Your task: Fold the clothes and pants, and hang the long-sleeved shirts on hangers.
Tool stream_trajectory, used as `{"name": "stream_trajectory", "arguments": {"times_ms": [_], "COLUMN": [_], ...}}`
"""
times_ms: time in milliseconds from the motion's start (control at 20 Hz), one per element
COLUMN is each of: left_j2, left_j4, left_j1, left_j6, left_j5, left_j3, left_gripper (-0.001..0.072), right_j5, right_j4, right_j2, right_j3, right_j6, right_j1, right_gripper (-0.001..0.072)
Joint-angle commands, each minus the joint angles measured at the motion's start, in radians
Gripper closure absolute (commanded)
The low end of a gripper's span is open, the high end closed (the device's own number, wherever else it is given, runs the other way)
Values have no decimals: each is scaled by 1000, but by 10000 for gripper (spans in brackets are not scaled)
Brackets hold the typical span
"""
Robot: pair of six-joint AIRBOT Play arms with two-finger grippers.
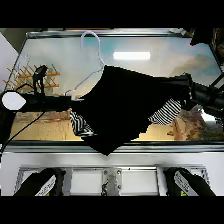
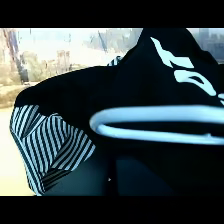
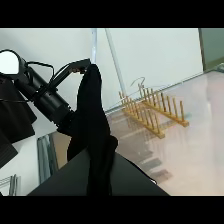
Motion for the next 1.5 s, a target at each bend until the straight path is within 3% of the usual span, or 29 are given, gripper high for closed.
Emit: {"name": "stream_trajectory", "arguments": {"times_ms": [0,450,750,1100,1450], "left_j2": [0,1,0,0,-3], "left_j4": [1,0,0,10,13], "left_j1": [47,185,129,-79,-181], "left_j6": [8,42,53,49,12], "left_j5": [-1,-18,-100,-123,-120], "left_j3": [0,1,148,425,619], "left_gripper": [691,691,691,692,693], "right_j5": [41,44,20,-23,-105], "right_j4": [-25,-47,-125,119,344], "right_j2": [0,0,-3,-2,-3], "right_j3": [1,1,-18,-220,-266], "right_j6": [-3,-3,-23,-146,-299], "right_j1": [-1,-1,0,21,236], "right_gripper": [689,689,689,689,688]}}
